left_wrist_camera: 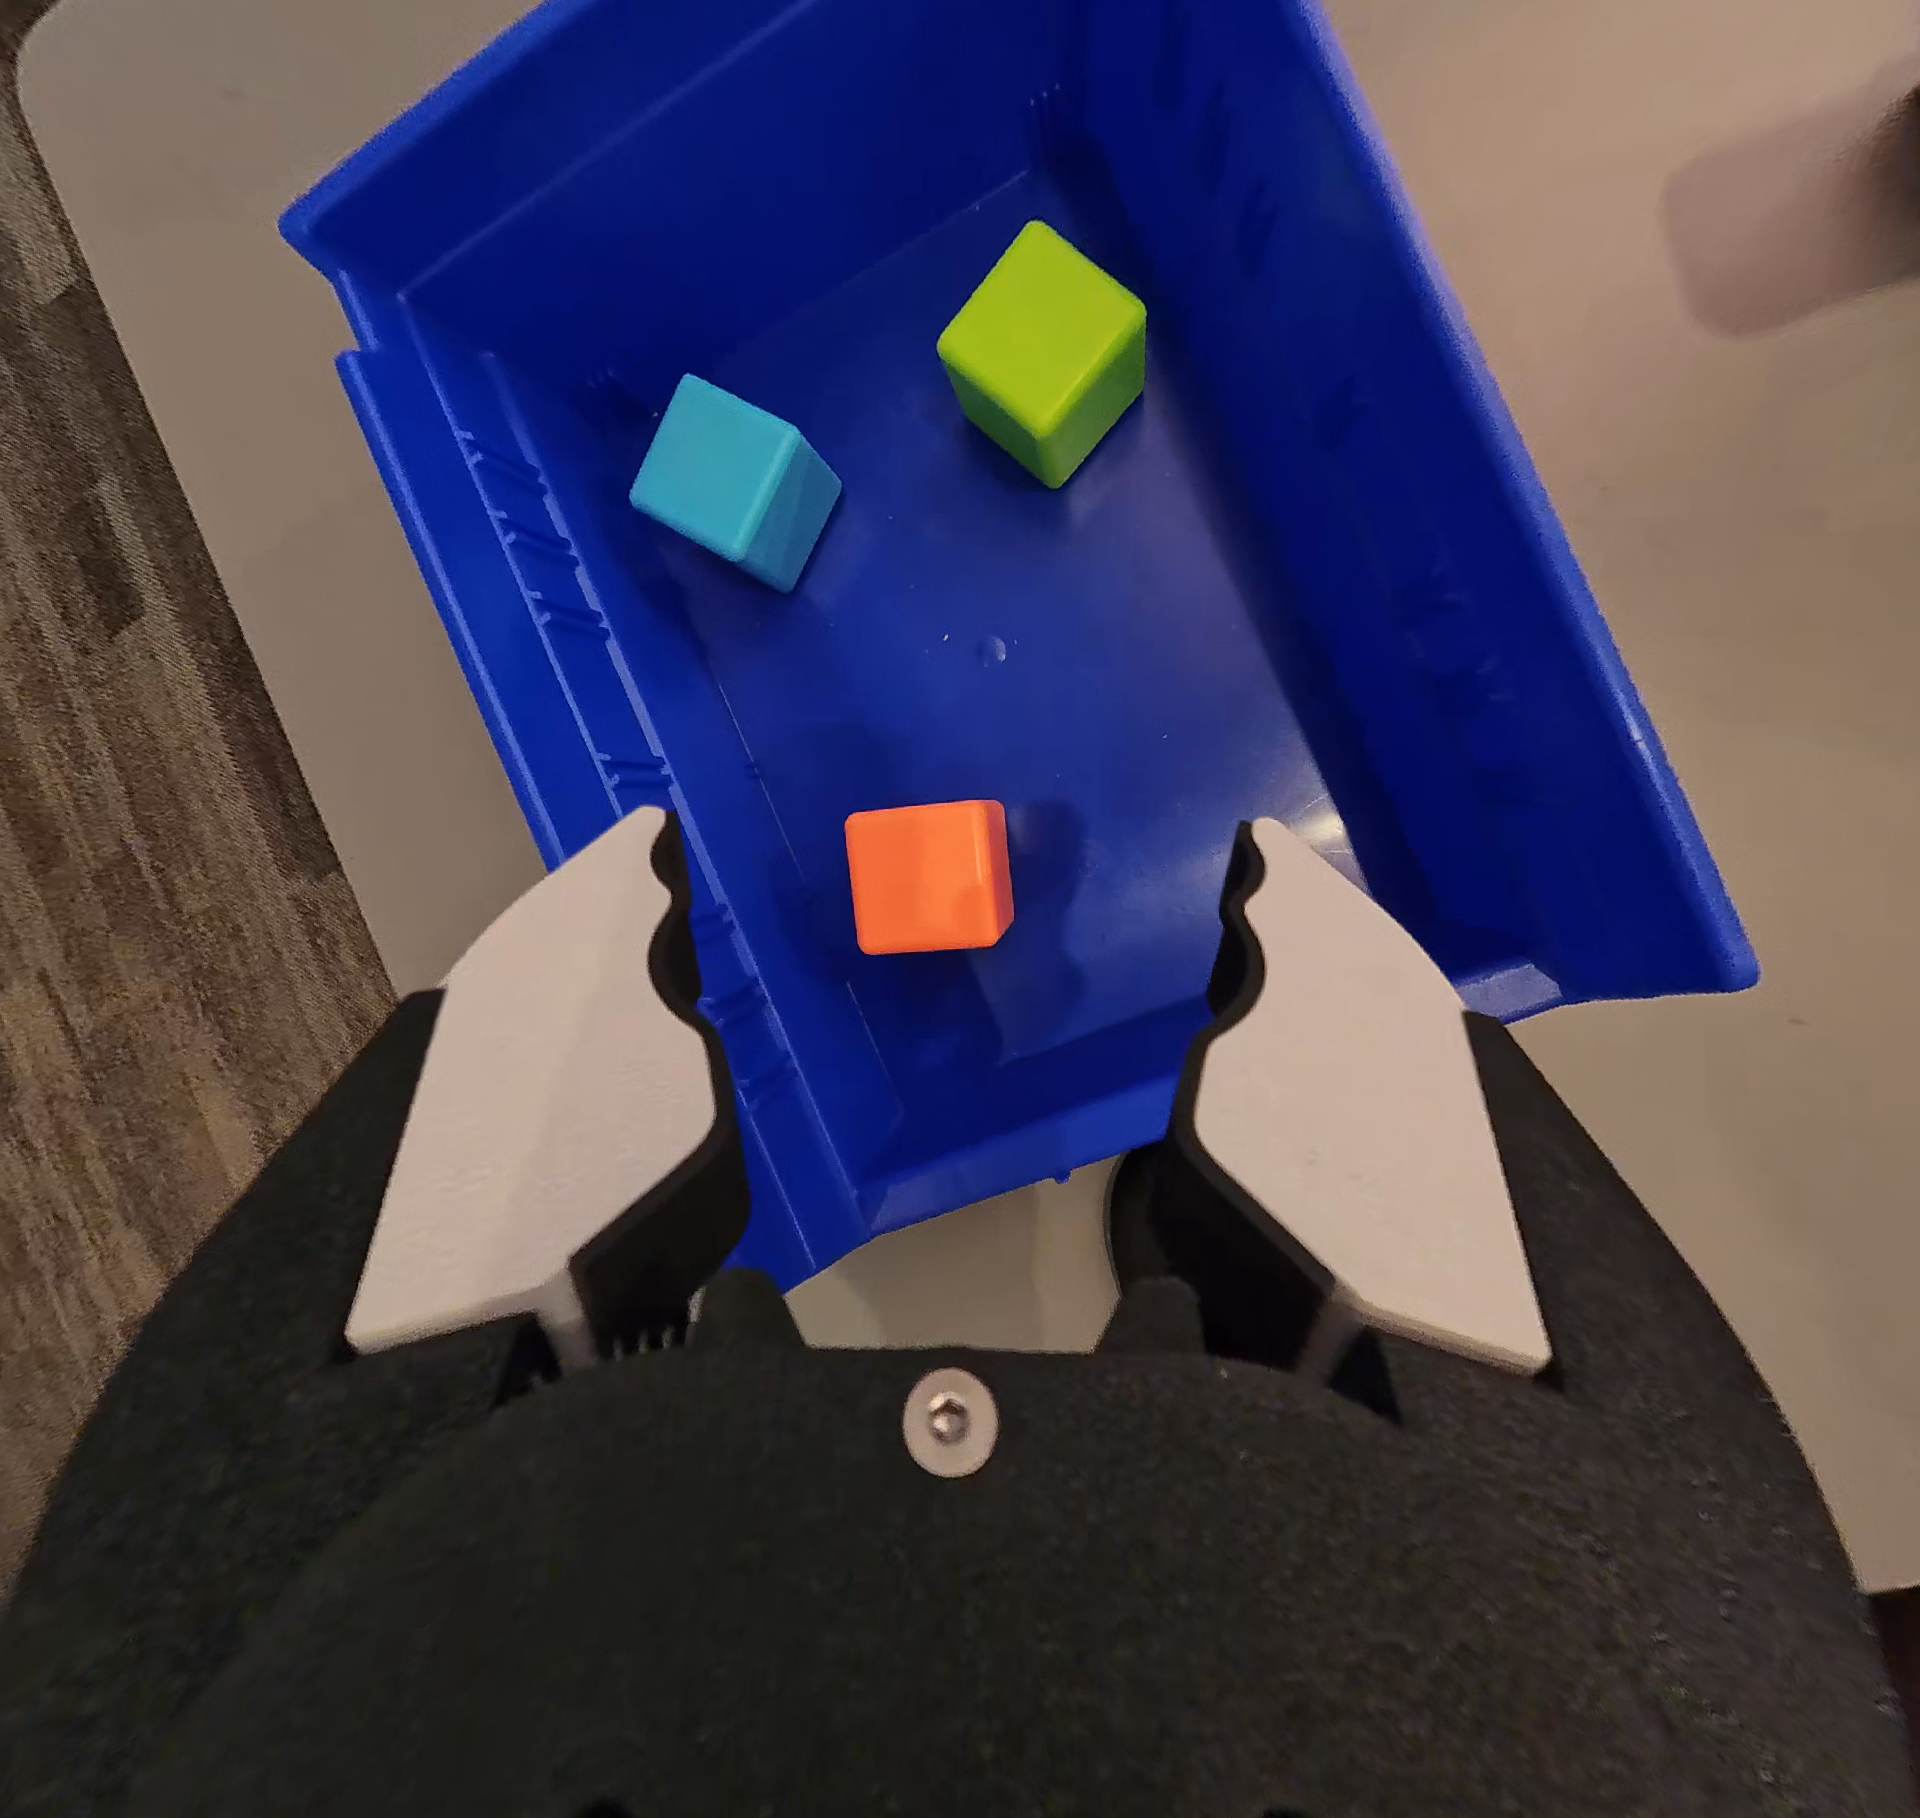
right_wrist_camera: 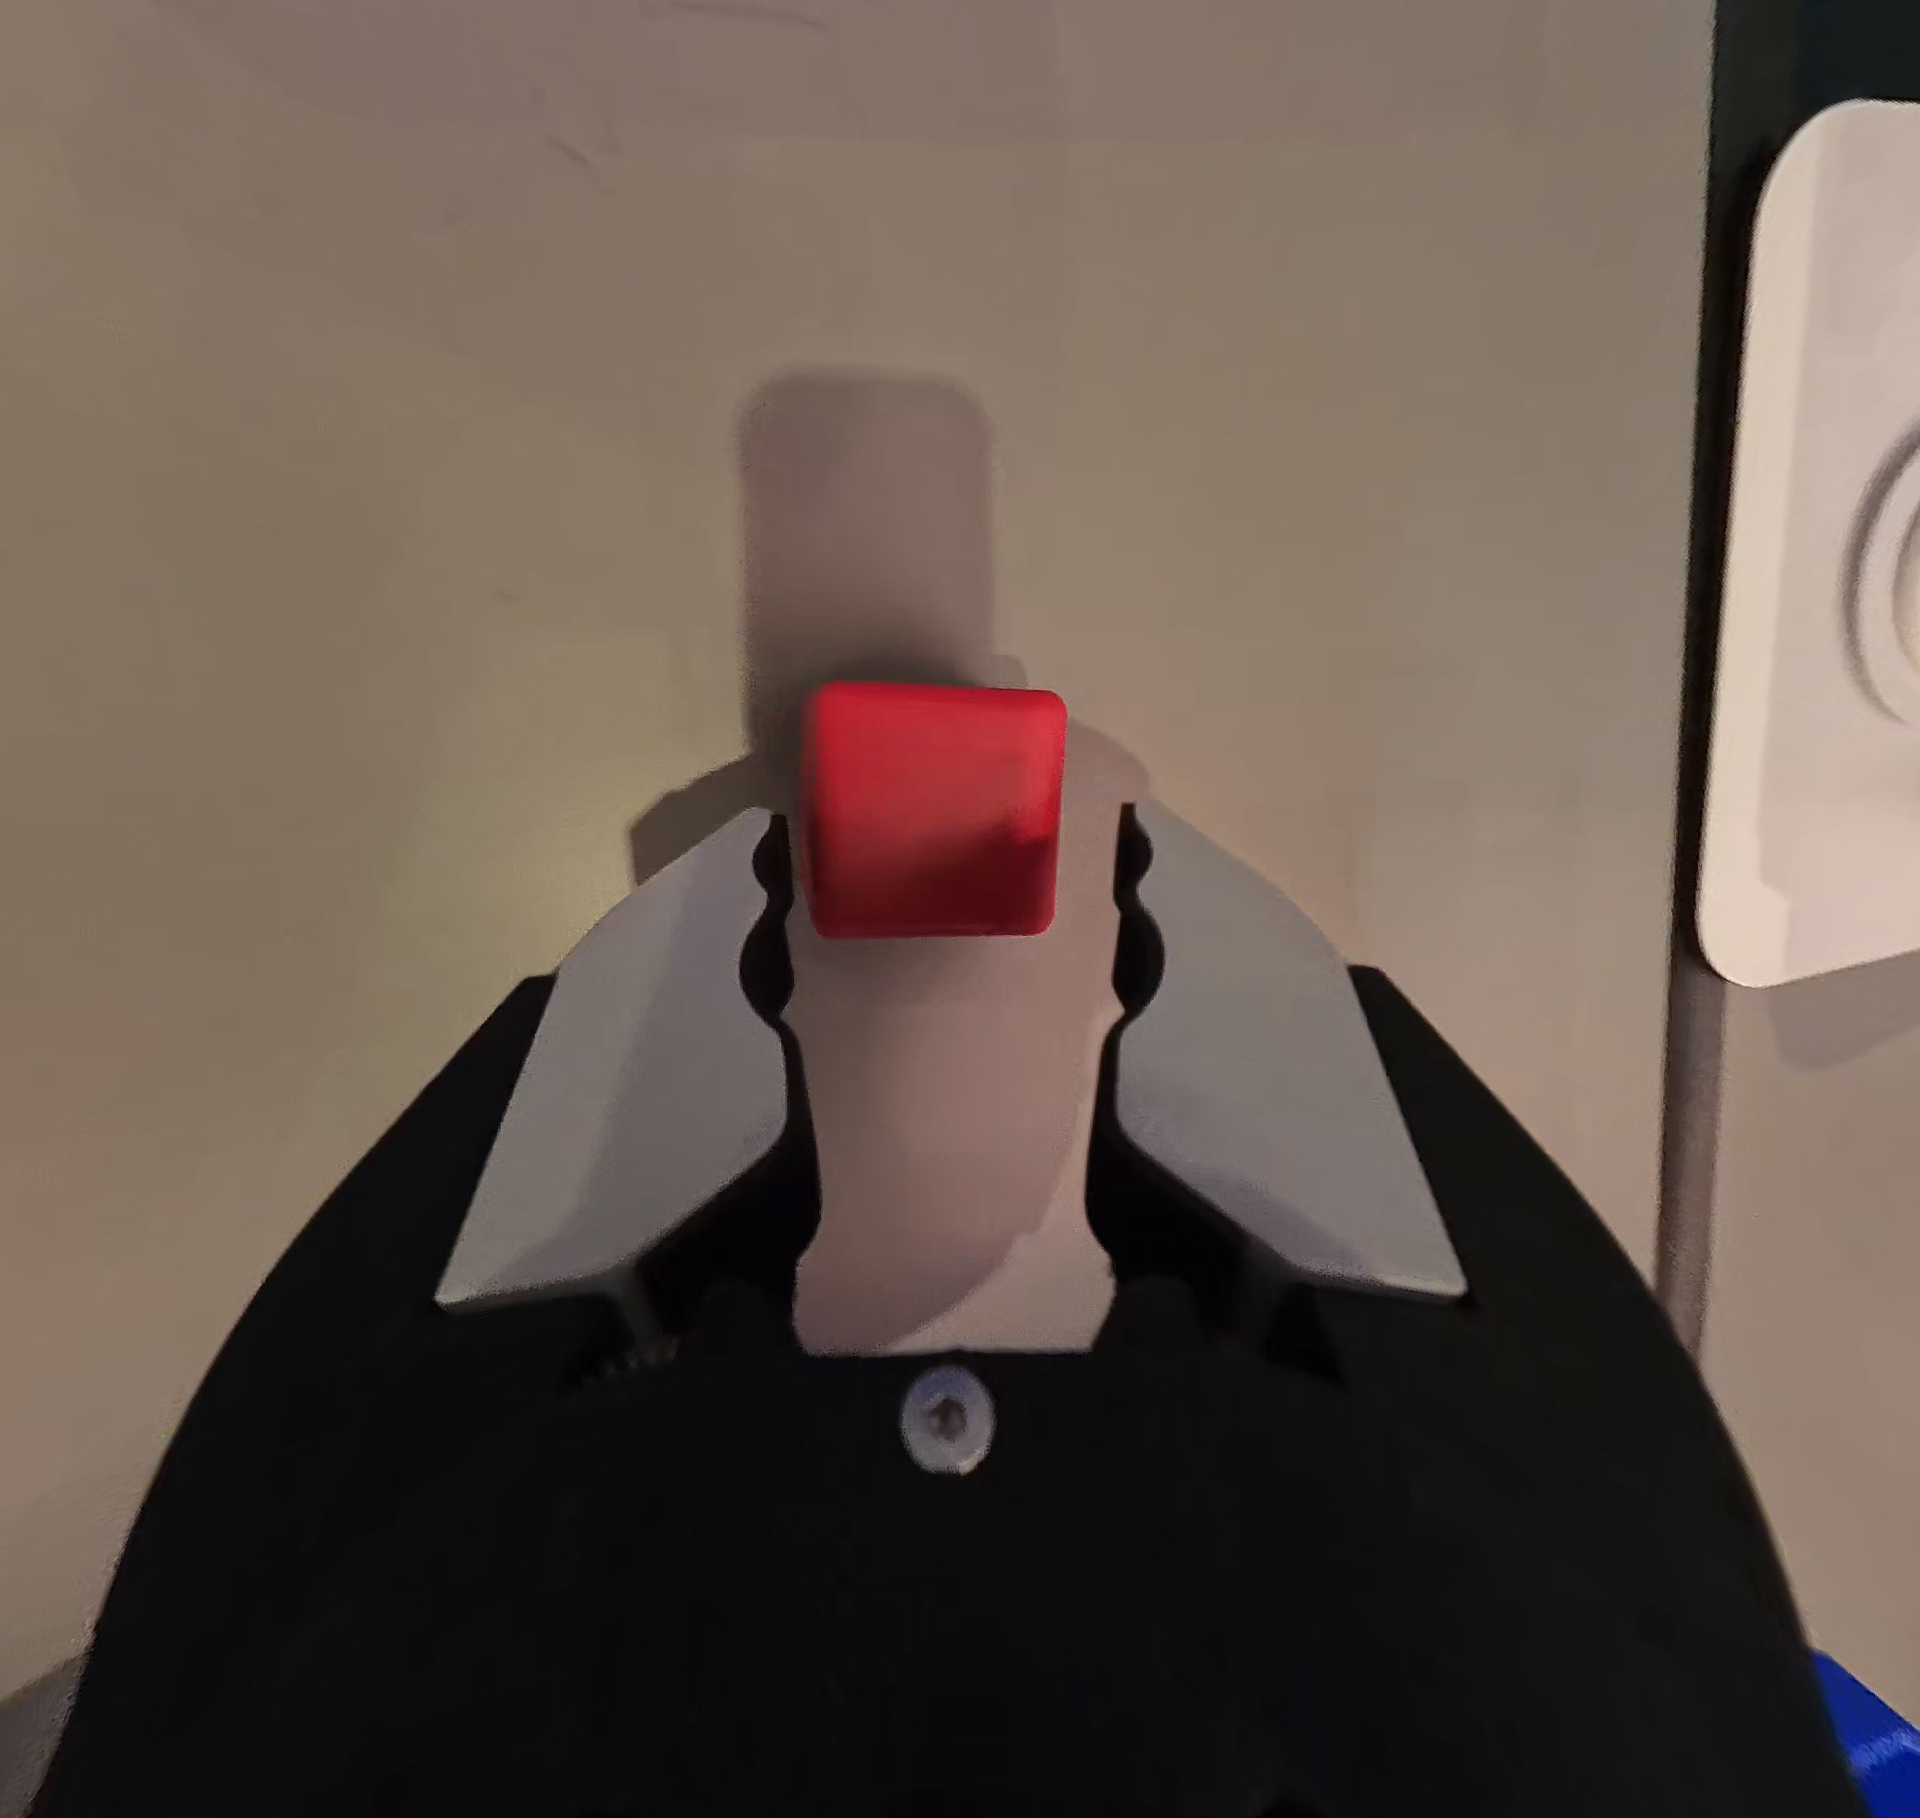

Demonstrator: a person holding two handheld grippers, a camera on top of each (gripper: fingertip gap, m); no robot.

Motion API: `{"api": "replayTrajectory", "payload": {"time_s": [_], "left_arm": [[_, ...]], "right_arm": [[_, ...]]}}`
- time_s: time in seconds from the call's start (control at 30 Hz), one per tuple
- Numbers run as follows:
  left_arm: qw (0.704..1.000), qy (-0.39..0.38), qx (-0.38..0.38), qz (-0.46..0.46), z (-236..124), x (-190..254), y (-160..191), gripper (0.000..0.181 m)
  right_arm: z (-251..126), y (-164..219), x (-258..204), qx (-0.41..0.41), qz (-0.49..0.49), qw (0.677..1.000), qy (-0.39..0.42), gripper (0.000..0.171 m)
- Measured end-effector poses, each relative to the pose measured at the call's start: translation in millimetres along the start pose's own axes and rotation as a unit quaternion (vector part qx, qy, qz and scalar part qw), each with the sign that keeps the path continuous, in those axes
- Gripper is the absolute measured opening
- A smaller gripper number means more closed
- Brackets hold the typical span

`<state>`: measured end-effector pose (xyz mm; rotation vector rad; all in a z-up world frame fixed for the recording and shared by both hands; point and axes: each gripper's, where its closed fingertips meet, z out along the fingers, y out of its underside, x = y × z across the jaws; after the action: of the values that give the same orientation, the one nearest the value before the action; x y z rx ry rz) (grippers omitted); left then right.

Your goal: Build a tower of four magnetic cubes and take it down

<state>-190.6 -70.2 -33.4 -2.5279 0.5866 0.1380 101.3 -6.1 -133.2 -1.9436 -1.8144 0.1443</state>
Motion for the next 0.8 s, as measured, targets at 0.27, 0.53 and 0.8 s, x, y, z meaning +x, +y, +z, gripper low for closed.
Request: {"api": "replayTrajectory", "payload": {"time_s": [0.27, 0.53, 0.8], "left_arm": [[0.996, 0.013, -0.087, 0.004, 28.7, 2.4, 35.4, 0.094], [0.988, -0.004, -0.155, 0.002, 63.2, -8.9, 68.4, 0.088], [0.985, -0.006, -0.17, 0.007, 76.4, -9.1, 68.6, 0.077]], "right_arm": [[-78.1, -26.1, -10.8, 0.097, 0.007, 0.995, -0.012, 0.065], [-227.9, 35.3, 18.1, 0.242, 0.108, 0.962, 0.062, 0.065], [-286.7, 113.7, 36.1, 0.314, 0.197, 0.921, 0.119, 0.063]]}}
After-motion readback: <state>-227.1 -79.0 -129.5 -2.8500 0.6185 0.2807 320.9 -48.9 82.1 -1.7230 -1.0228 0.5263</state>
